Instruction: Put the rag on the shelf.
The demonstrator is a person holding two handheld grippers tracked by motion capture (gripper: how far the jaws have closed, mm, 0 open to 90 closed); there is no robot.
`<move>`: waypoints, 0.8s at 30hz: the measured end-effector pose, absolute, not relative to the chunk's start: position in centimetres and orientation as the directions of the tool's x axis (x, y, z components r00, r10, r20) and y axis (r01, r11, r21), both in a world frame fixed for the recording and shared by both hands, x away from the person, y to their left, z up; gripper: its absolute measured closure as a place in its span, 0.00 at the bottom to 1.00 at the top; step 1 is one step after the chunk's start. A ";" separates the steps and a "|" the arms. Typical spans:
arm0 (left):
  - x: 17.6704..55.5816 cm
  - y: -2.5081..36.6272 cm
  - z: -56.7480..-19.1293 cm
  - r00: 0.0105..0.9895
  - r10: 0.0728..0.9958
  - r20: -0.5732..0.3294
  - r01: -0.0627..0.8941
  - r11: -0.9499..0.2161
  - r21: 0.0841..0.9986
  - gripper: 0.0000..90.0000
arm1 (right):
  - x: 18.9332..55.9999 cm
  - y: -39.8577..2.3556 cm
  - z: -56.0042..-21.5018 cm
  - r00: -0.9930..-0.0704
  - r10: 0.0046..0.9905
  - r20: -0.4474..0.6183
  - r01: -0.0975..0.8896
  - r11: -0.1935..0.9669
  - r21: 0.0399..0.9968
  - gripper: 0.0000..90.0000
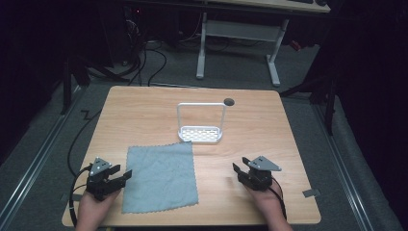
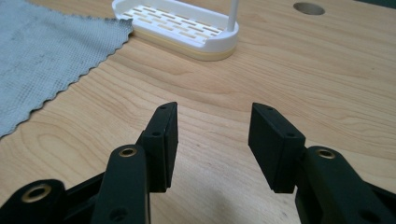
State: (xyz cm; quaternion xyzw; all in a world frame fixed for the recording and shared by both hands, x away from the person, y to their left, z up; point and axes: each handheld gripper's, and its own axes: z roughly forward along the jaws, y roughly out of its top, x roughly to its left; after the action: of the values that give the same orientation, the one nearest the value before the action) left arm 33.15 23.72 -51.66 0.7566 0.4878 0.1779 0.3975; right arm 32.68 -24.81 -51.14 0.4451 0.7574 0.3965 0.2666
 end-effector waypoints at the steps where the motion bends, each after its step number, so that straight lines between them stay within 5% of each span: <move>1: 33.2 23.7 -51.7 0.461 0.879 -0.120 0.600 -0.209 0.772 0.51 | 32.8 -24.6 -51.3 -0.465 0.884 -0.046 0.475 0.293 0.830 0.59; 15: 33.3 24.0 -52.1 0.461 0.878 -0.127 0.600 -0.203 0.774 0.54 | 32.8 -23.0 -51.7 -0.527 0.848 -0.052 0.463 0.338 0.820 0.62; 18: 33.4 23.9 -52.2 0.476 0.868 -0.139 0.610 -0.211 0.764 0.65 | 32.7 -21.4 -51.7 -0.577 0.816 -0.029 0.451 0.349 0.822 0.72; 20: 33.5 23.8 -52.2 0.480 0.864 -0.152 0.613 -0.206 0.763 0.75 | 33.2 -19.1 -51.7 -0.642 0.766 0.032 0.465 0.356 0.811 0.91; 24: 33.5 23.2 -52.2 0.514 0.847 -0.134 0.599 -0.243 0.763 0.89 | 34.0 -15.8 -51.5 -0.701 0.713 0.017 0.441 0.415 0.796 1.00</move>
State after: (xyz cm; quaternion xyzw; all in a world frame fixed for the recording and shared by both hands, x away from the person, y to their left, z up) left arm 33.48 23.25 -52.17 0.7730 0.4679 0.1552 0.3993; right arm 34.01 -15.81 -51.50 0.3496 0.8249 0.4126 0.1646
